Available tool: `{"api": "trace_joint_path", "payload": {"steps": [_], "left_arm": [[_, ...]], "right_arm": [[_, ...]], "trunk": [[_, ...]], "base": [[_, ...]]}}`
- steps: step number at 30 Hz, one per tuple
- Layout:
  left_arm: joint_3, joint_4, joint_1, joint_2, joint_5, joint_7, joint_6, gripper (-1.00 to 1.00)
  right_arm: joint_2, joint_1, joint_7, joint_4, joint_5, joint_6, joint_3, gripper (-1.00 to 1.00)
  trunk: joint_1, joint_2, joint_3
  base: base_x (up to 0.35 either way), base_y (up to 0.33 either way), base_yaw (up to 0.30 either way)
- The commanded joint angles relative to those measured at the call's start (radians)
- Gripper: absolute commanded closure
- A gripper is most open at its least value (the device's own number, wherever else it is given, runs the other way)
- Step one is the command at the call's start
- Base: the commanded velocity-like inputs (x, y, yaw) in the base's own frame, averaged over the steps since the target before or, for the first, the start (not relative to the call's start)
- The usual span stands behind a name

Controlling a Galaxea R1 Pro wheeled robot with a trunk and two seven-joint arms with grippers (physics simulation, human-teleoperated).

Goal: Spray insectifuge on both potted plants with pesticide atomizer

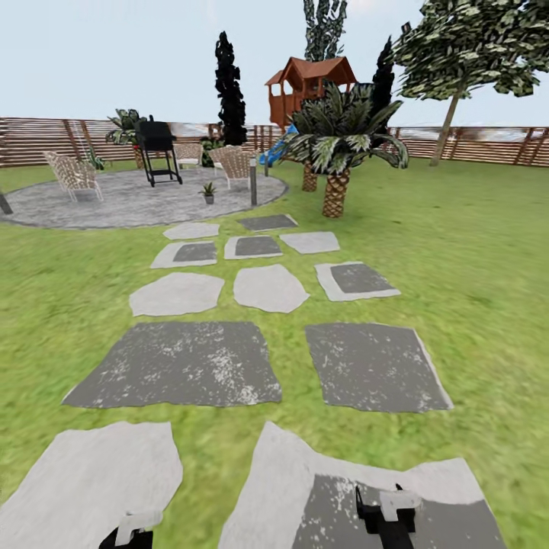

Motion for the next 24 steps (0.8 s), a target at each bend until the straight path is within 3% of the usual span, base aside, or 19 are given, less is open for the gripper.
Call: {"api": "trace_joint_path", "payload": {"steps": [1, 24], "left_arm": [[-0.008, 0.001, -0.001, 0.000, 0.009, 0.003, -0.003, 1.00], [-0.007, 0.001, -0.001, 0.001, 0.009, 0.003, -0.003, 1.00]], "right_arm": [[0.000, 0.000, -0.010, 0.001, 0.009, 0.000, 0.002, -1.00], [0.000, 0.000, -0.011, 0.001, 0.009, 0.000, 0.002, -1.00]], "trunk": [[0.000, 0.000, -0.001], [0.000, 0.000, 0.002]], "base": [[0.340, 0.000, 0.202], [0.340, 0.000, 0.196]]}}
